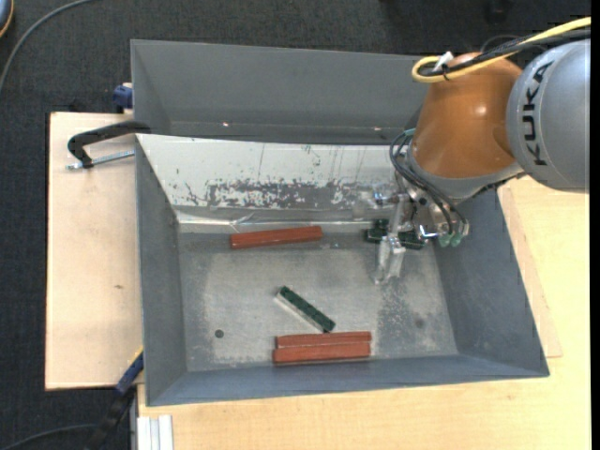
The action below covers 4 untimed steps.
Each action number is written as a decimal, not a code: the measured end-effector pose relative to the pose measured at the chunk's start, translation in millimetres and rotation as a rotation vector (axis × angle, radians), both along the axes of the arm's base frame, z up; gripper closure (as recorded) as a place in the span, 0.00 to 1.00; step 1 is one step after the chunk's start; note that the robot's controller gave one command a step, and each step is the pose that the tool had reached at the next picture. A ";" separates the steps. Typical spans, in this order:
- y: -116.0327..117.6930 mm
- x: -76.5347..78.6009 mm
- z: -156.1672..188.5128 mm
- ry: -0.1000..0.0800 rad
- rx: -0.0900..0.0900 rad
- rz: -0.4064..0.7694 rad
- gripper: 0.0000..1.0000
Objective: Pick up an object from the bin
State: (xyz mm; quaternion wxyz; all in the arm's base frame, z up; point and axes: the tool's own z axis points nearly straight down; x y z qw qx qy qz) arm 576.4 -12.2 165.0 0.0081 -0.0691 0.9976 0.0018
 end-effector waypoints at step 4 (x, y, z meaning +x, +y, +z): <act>132.9 4.9 -0.4 -0.003 -0.004 0.135 0.00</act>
Offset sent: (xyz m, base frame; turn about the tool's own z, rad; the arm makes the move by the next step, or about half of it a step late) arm -0.0467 0.0370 -0.0950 0.3453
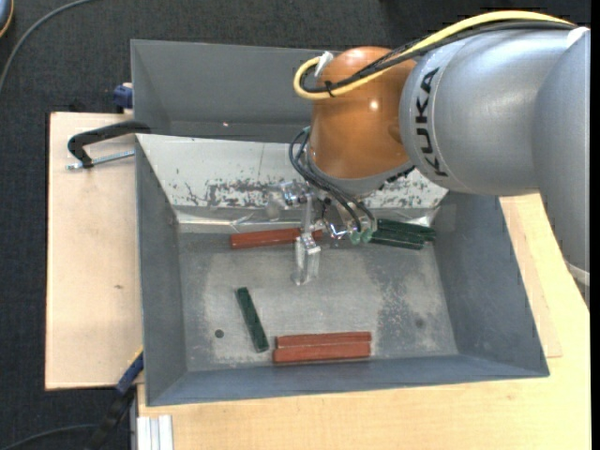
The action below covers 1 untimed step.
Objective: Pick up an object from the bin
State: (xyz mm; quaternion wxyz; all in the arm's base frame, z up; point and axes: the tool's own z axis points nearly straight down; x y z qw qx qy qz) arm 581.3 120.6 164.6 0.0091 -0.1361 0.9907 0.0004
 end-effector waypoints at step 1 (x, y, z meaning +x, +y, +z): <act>39.2 16.8 -94.3 0.015 -0.003 0.245 0.00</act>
Offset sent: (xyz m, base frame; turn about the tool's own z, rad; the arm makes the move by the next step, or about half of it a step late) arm 0.0162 0.0377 -0.0946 -0.2463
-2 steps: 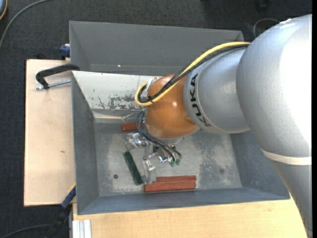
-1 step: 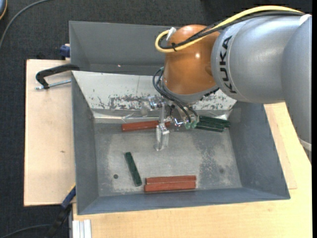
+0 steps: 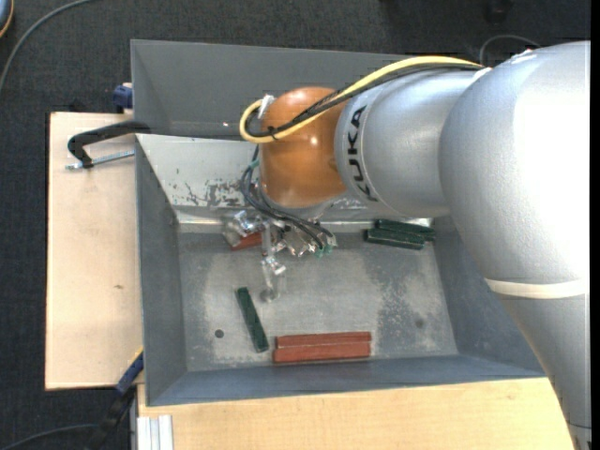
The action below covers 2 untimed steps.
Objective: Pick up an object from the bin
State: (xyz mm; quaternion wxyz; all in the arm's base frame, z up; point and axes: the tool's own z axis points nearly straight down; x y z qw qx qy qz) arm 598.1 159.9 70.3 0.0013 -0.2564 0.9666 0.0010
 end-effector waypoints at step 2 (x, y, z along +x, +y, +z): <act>32.8 -28.4 -0.3 -0.007 -0.001 1.008 0.00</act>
Offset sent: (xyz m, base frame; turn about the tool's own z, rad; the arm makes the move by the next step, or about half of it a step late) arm -0.0963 0.0079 0.0475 -0.5474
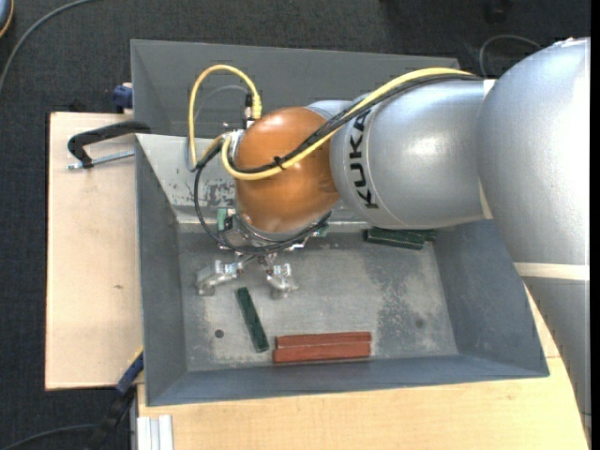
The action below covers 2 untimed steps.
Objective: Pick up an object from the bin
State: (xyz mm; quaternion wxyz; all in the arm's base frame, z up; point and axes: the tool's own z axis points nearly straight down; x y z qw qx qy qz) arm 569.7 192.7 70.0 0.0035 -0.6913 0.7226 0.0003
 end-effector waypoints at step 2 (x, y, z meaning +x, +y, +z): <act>6.6 9.6 130.8 -0.009 0.003 -0.043 1.00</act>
Offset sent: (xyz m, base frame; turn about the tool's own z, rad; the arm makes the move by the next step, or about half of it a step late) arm 0.0000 0.0000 0.0000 0.0000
